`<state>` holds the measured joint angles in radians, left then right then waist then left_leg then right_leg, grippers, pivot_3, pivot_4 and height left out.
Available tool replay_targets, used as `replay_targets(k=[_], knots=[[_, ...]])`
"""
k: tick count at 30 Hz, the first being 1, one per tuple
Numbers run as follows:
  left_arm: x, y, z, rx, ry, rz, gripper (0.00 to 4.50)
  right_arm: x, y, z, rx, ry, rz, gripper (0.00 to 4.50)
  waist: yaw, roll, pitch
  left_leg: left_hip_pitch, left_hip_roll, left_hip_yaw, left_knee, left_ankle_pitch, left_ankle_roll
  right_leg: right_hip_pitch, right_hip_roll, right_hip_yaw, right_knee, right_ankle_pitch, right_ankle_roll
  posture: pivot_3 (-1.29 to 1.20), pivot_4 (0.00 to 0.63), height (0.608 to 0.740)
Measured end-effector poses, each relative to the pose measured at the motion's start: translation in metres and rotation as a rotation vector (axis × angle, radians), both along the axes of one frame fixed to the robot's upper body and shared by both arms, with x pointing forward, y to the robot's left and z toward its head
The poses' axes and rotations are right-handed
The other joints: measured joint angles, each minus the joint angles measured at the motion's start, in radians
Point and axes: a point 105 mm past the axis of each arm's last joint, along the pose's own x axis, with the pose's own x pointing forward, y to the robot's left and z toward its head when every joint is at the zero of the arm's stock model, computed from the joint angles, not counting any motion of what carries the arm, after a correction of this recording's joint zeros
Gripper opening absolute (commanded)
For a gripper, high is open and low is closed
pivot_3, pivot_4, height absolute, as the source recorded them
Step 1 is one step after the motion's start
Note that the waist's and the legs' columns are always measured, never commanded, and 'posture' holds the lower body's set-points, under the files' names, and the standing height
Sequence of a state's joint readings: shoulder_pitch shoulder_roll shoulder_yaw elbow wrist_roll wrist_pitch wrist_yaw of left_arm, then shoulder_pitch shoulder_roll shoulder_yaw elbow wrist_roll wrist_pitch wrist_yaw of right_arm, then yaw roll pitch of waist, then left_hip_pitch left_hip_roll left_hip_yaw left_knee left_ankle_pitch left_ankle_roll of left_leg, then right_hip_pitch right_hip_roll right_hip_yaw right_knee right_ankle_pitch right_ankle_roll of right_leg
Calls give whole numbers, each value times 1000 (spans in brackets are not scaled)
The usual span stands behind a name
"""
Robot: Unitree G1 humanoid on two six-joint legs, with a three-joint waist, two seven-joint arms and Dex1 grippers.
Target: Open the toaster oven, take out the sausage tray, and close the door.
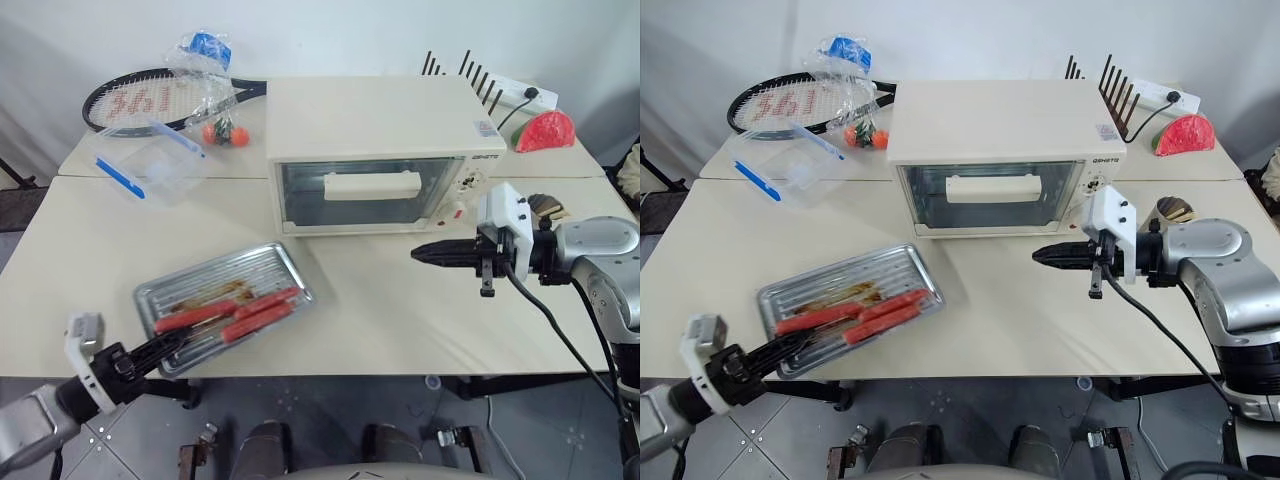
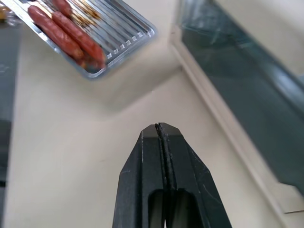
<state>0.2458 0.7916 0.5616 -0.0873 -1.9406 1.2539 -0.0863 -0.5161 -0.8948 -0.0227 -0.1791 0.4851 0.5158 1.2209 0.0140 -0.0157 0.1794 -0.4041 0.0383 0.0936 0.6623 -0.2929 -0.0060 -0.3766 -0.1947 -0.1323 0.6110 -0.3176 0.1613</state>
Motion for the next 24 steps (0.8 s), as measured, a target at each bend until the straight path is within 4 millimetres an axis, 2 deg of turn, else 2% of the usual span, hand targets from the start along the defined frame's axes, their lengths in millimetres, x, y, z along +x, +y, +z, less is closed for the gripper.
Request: replay_targets(k=[5, 8, 12, 15, 24], knots=[[18, -21, -1, -30, 36, -152, 0, -4, -3, -2, 6, 9, -34, 34, -1, 0, 0, 0, 0, 1, -1, -1, 0, 0, 0, 0, 0, 0, 0, 0, 150, 740], [36, -52, 1, -60, 39, -292, 0, -8, -9, -4, 13, 18, -78, 34, 11, 0, 0, -1, 0, 1, 0, -1, 0, 0, 1, 0, 0, 0, 0, 0, 150, 740], [55, -80, 5, -93, 42, -399, 0, -21, -19, -14, -12, 56, -109, 34, 13, 0, 0, 0, 0, 1, 0, -1, 0, 0, 1, 0, 0, 0, 1, 0, 150, 740], [64, -101, -4, -82, 68, -460, 0, -27, -24, -19, -25, 74, -138, 34, 13, 0, 0, 0, 0, 2, 1, -1, 0, 0, 1, 0, 0, 0, 1, 0, 150, 740], [82, -128, -7, -24, 51, -537, 0, -39, -40, -34, -34, 114, -209, 34, 28, 1, 0, 0, -1, 1, 3, 0, 1, 2, 0, 1, 0, 1, 2, 0, 150, 740]])
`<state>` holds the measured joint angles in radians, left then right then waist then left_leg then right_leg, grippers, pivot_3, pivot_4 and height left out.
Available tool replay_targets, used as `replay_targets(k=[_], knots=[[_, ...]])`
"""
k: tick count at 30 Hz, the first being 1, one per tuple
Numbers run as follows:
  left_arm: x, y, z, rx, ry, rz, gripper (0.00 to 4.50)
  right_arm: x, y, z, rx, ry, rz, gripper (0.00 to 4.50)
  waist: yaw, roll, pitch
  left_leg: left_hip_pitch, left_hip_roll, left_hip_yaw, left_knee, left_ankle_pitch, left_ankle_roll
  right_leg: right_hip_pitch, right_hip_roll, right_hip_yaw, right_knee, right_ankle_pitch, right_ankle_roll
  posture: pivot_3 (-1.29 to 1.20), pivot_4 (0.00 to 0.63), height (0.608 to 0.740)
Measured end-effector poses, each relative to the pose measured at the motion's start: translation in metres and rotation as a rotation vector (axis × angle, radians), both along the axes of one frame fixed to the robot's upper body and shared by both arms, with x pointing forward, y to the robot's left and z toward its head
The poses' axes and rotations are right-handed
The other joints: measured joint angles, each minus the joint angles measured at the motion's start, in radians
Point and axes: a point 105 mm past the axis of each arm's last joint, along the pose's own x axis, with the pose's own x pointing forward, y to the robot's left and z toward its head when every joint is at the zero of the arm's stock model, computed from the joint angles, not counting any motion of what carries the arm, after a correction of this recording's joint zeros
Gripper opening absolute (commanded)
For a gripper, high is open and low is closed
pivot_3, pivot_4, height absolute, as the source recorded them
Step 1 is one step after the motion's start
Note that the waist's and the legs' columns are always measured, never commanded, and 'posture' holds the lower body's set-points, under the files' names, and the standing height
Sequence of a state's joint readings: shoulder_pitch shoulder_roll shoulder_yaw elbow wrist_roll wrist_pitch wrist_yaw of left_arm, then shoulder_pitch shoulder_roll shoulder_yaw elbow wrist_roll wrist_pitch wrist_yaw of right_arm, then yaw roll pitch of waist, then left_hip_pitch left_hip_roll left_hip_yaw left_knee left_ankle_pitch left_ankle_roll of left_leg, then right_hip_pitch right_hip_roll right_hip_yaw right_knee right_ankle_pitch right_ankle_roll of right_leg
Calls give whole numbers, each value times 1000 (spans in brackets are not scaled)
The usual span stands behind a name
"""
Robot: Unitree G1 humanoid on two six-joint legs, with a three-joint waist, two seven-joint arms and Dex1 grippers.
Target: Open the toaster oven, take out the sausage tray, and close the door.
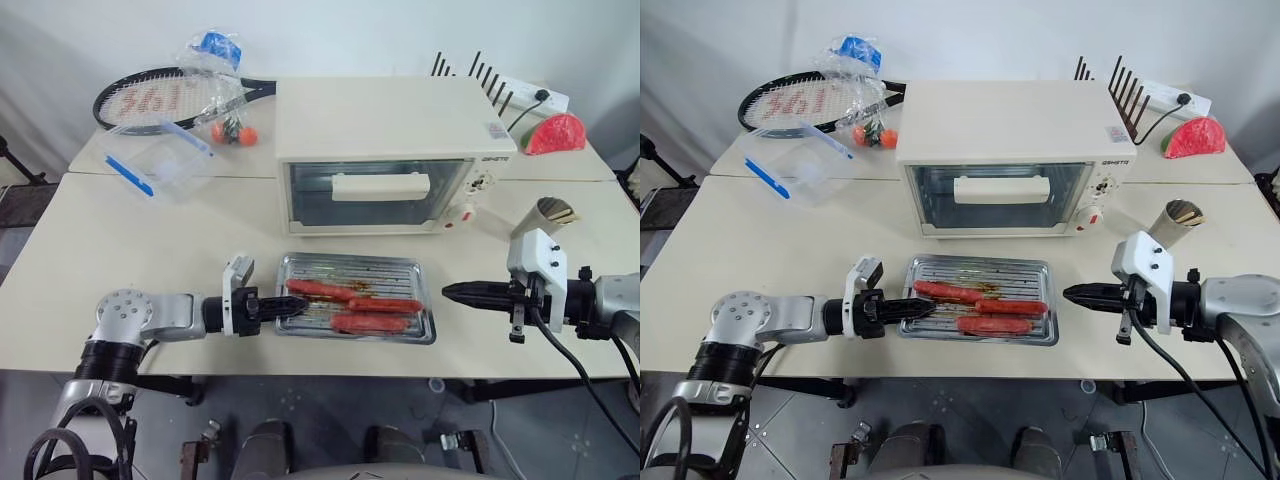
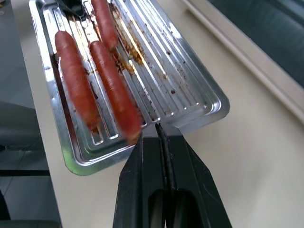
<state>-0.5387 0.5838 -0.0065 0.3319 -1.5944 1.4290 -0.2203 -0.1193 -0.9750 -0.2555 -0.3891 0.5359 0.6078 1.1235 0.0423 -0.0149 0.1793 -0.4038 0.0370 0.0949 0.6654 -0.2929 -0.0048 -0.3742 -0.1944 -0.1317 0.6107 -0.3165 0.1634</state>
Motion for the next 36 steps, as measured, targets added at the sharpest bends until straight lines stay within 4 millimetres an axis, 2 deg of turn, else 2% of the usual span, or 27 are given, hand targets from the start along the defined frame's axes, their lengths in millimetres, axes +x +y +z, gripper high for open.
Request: replay_targets(k=[1, 12, 16, 24, 28, 33, 34, 36], knots=[[3, -3, 0, -4, -1, 0, 0, -1, -2, -1, -1, 1, -11, 34, 6, 1, 0, 0, 0, 0, 1, 0, 0, 0, 0, 0, 0, 0, 0, 0, 150, 740], [15, -17, -13, 19, 15, -17, 3366, 1, -7, 3, -3, -35, -43, 0, 25, 4, -2, 1, -1, -1, 2, 1, 2, 2, -1, 0, 0, 1, 1, 0, 150, 740], [16, -20, -5, -40, 11, -29, 4484, 1, -7, 3, -7, -37, -45, 0, 32, 4, -3, 1, -2, -1, 2, 2, 2, 3, -1, 0, 0, 1, 1, 0, 150, 740], [12, -8, -2, -15, -10, -26, 4484, -1, -15, 7, -36, -42, -61, 0, 11, 4, -3, 2, -2, -1, -1, 2, 2, 2, -1, -1, 0, 2, 1, 0, 150, 740], [3, 21, 2, 109, -76, -15, 4484, -5, -17, 3, -50, -12, -49, 0, -24, 3, -2, 2, -1, 0, -5, 2, 1, 0, -1, 0, 0, 1, 0, 0, 150, 740], [0, 50, 7, 215, -201, 30, 4484, -9, -18, 0, -38, 20, -30, 0, -35, 3, -2, 2, 0, 0, -6, 3, 0, -1, 0, 0, -1, 1, 0, 0, 150, 740], [2, 58, 9, 244, -265, 53, 4500, -10, -19, 0, -28, 26, -23, 387, -35, 2, -2, 2, 0, 0, -6, 3, 0, -1, 0, 0, -2, 1, 0, 0, 150, 740], [7, 71, 15, 277, -425, 97, 4500, -11, -22, 1, -13, 24, -14, 797, -33, 3, -2, 1, 0, 1, -6, 2, 0, -1, -1, 0, -3, 1, 0, 0, 150, 740]])
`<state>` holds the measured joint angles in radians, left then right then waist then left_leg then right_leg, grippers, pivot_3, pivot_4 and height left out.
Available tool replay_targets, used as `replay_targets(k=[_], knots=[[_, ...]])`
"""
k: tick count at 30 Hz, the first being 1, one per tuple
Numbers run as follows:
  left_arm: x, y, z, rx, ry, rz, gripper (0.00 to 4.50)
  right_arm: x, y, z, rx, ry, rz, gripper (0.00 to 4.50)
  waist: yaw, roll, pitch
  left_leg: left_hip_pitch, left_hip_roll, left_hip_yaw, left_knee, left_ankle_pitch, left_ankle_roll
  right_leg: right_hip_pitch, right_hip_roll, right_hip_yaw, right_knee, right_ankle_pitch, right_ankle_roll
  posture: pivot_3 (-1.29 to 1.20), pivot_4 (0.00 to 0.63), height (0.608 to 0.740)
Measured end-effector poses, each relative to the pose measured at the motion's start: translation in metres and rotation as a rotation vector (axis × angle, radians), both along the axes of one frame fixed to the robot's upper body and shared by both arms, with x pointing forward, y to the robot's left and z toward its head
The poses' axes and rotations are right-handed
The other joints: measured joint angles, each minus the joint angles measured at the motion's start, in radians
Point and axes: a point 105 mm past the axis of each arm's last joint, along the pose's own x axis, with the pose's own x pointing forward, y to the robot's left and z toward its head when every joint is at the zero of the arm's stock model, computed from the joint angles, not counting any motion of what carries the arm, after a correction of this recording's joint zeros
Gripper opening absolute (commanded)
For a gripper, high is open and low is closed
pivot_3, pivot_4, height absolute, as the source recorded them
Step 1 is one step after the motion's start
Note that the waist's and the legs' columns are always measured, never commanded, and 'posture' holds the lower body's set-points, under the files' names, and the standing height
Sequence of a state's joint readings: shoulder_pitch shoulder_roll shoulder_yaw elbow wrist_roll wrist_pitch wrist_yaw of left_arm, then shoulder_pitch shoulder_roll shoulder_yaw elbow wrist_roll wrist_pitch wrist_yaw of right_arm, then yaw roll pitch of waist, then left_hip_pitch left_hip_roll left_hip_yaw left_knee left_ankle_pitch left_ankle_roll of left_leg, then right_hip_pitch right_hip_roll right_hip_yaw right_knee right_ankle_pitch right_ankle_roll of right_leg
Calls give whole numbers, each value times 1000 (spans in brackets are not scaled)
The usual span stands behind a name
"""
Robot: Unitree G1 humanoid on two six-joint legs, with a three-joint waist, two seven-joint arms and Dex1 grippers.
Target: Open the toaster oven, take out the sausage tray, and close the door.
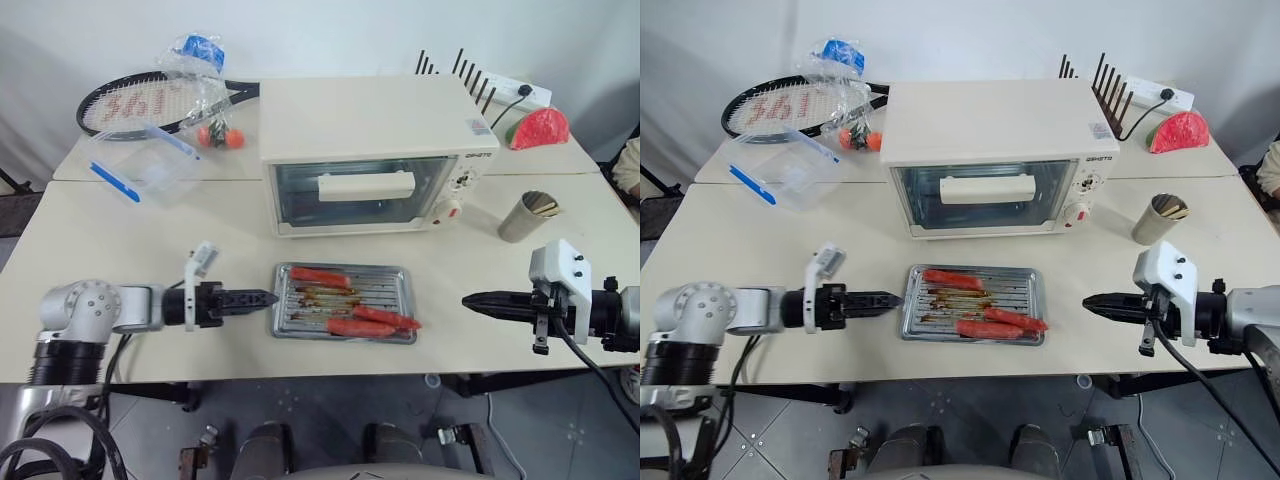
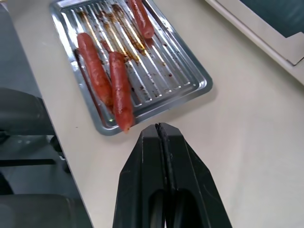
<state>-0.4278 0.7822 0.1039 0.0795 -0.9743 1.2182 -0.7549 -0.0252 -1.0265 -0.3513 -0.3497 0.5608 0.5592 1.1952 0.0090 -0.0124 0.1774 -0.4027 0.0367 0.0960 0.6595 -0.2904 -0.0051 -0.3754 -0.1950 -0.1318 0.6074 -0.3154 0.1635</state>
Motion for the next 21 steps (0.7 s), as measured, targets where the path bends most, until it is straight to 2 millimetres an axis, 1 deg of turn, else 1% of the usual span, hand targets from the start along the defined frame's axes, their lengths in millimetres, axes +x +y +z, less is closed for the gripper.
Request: replay_targets(k=[1, 2, 4, 6, 7, 8, 10, 11, 12, 13, 14, 16, 17, 18, 21], knots=[[2, 4, 6, -8, -119, -5, 4500, 0, -3, 1, 8, -3, 6, 1051, 3, 0, 0, 0, 0, 0, 0, 0, 0, 0, 0, 0, -1, 0, 0, 0, 150, 740], [3, 4, 11, -23, -207, -20, 4500, -1, -5, 0, 14, 1, 11, 1446, 10, 0, 0, -1, 0, 0, 0, 0, 0, 0, 0, 0, -1, 0, 0, 0, 150, 740], [4, 5, 19, -40, -358, -37, 4500, -2, -7, -2, 20, 4, 29, 2028, 19, -1, 0, -2, 0, 0, 1, 0, 1, 0, 0, -1, -1, 0, 0, 0, 150, 740], [4, 11, 24, 5, -522, -61, 4500, -3, -11, -4, 19, -2, 43, 2732, 20, -1, 0, -2, 0, 0, 2, -1, 1, 0, 0, -1, -1, 0, 0, 0, 150, 740], [3, 13, 27, 27, -580, -78, 4500, -3, -14, -5, 17, -2, 45, 3060, 20, -1, 0, -2, 0, 0, 2, -1, 1, 0, 0, -1, -1, 0, 0, 0, 150, 740], [3, 13, 29, 43, -627, -96, 4500, -2, -15, -6, 13, -8, 50, 3295, 19, -1, 0, -2, 0, 0, 2, -1, 1, 0, 0, -1, -1, 0, 0, 0, 150, 740], [0, 17, 34, 83, -758, -154, 4500, -2, -18, -10, -8, -20, 73, 4009, 16, -1, 0, -2, 0, 0, 2, -1, 1, 0, 0, -1, -1, 0, 0, 0, 150, 740], [-2, 19, 33, 93, -784, -178, 4500, -2, -19, -12, -22, -26, 87, 4291, 16, -1, 0, -2, 0, 0, 1, -1, 1, 0, 0, -1, -1, 0, 0, 0, 150, 740], [-6, 23, 31, 103, -808, -225, 4500, -3, -20, -17, -45, -27, 109, 4402, 15, -1, 0, -2, 0, 0, 1, -1, 1, 0, 0, -1, -1, 0, 0, 0, 150, 740], [-10, 28, 27, 116, -818, -271, 4500, -3, -22, -21, -70, -31, 126, 4402, 14, -1, 0, -2, 0, 1, 1, -1, 1, -1, 0, -1, -1, 0, 0, 0, 150, 740], [-14, 36, 21, 159, -813, -322, 4500, -3, -26, -26, -98, -35, 138, 4402, 11, -1, 0, -2, 0, 1, 1, -1, 1, -1, 0, -1, -1, 0, 0, 0, 150, 740], [-18, 53, 9, 240, -782, -361, 4500, -1, -33, -33, -125, -43, 123, 4402, 9, 0, 1, -2, 0, 1, 1, -1, 1, -1, 0, -1, -1, 0, 0, 0, 150, 740], [-18, 61, 3, 282, -759, -367, 4500, 3, -36, -33, -125, -67, 97, 4402, 9, 0, 1, -2, 0, 1, 1, -1, 1, -1, 0, -1, 0, 0, 0, 0, 150, 740], [-17, 65, 0, 299, -749, -365, 4500, 6, -37, -33, -127, -82, 85, 4402, 9, 0, 1, -2, 0, 1, 1, -1, 1, -1, 0, -1, 0, 0, 0, 0, 150, 740], [-12, 71, -3, 324, -733, -336, 4500, 12, -41, -32, -115, -118, 19, 4402, 15, 0, 1, -2, 0, 1, 2, -1, 2, -1, 0, -1, 1, 0, 0, 0, 150, 740]])
